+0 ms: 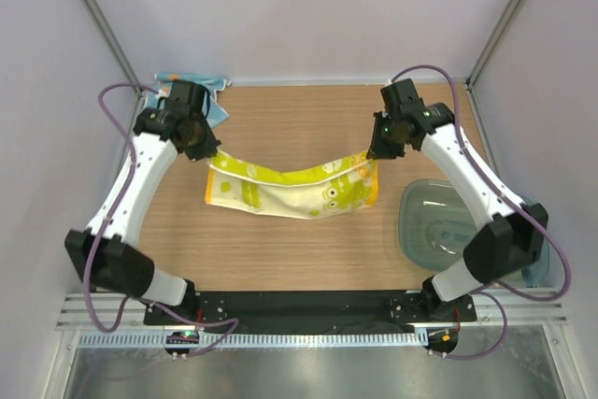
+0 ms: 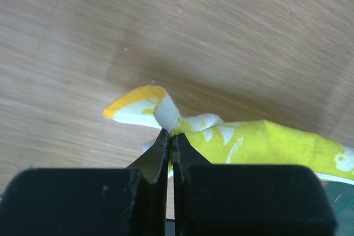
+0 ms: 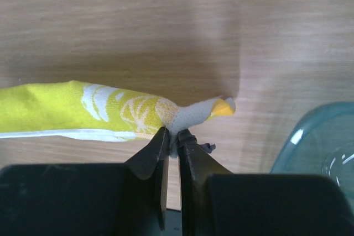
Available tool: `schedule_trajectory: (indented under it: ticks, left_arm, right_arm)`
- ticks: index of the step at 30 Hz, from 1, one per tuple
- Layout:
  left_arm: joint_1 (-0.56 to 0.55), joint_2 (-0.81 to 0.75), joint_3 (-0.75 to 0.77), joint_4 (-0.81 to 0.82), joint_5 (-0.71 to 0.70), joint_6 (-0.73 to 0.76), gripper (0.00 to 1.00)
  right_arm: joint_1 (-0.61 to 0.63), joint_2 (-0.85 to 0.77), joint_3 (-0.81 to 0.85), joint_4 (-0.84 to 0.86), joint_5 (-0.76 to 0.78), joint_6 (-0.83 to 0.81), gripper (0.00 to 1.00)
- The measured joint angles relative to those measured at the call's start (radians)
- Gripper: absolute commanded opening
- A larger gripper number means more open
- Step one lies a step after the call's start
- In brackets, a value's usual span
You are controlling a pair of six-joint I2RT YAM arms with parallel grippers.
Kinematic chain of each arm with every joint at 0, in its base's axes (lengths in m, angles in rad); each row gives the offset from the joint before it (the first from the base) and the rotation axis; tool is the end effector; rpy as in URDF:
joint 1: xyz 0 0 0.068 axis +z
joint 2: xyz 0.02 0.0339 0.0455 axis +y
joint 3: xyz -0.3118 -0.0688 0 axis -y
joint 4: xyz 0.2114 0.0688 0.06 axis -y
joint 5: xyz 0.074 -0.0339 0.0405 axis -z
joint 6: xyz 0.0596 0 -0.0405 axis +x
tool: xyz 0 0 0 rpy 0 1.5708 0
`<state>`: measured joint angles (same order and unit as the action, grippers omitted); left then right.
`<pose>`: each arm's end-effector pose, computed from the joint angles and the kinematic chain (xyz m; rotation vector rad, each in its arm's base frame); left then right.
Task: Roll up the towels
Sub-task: Flatten the towel
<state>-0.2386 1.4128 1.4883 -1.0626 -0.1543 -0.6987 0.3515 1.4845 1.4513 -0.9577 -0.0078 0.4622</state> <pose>0.2455 -0.0503 0.3863 -0.6387 2.4677 -0.1700 0.2623 0.0967 0.3653 0.1405 2.5904 0.3156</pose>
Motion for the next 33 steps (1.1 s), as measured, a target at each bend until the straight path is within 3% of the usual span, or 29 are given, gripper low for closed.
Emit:
schedule_trajectory:
  ticks: [7, 12, 15, 18, 20, 21, 22, 24, 25, 26, 28, 33]
  left_arm:
    - [0.032, 0.333, 0.353, -0.013, 0.051, 0.054, 0.00]
    - [0.048, 0.354, 0.506, -0.027, 0.062, 0.083, 0.01]
    - [0.051, 0.285, 0.445, -0.011, 0.061, 0.091, 0.01]
    - [0.055, 0.169, 0.241, 0.036, 0.062, 0.098, 0.05]
    - [0.056, 0.096, 0.068, 0.051, 0.061, 0.096, 0.18]
    - [0.056, 0.073, 0.002, 0.057, 0.061, 0.093, 0.25]
    - [0.057, 0.047, -0.087, 0.074, 0.058, 0.085, 0.48]
    - [0.057, 0.013, -0.248, 0.084, 0.052, 0.075, 0.74]
    - [0.057, 0.000, -0.310, 0.088, 0.049, 0.067, 0.81]
    - [0.057, -0.014, -0.378, 0.084, 0.045, 0.057, 0.88]
    - [0.058, -0.038, -0.474, 0.076, 0.032, 0.045, 0.92]
    - [0.058, -0.111, -0.517, 0.063, 0.010, 0.024, 0.92]
  right_arm:
    - [-0.048, 0.274, 0.308, -0.035, -0.022, -0.031, 0.01]
    - [-0.057, 0.245, 0.389, -0.055, -0.022, -0.046, 0.01]
    - [-0.057, 0.157, 0.304, -0.027, -0.024, -0.046, 0.01]
    - [-0.057, 0.029, 0.110, 0.007, -0.035, -0.039, 0.01]
    - [-0.057, -0.047, -0.048, 0.045, -0.045, -0.029, 0.01]
    - [-0.057, -0.080, -0.132, 0.050, -0.051, -0.017, 0.09]
    - [-0.057, -0.109, -0.214, 0.063, -0.060, -0.005, 0.46]
    - [-0.057, -0.143, -0.349, 0.086, -0.073, 0.021, 0.77]
    - [-0.057, -0.156, -0.414, 0.093, -0.079, 0.036, 0.86]
    - [-0.057, -0.169, -0.472, 0.098, -0.083, 0.043, 0.92]
    - [-0.057, -0.182, -0.523, 0.097, -0.096, 0.056, 0.94]
    - [-0.054, -0.199, -0.512, 0.114, -0.083, 0.056, 0.94]
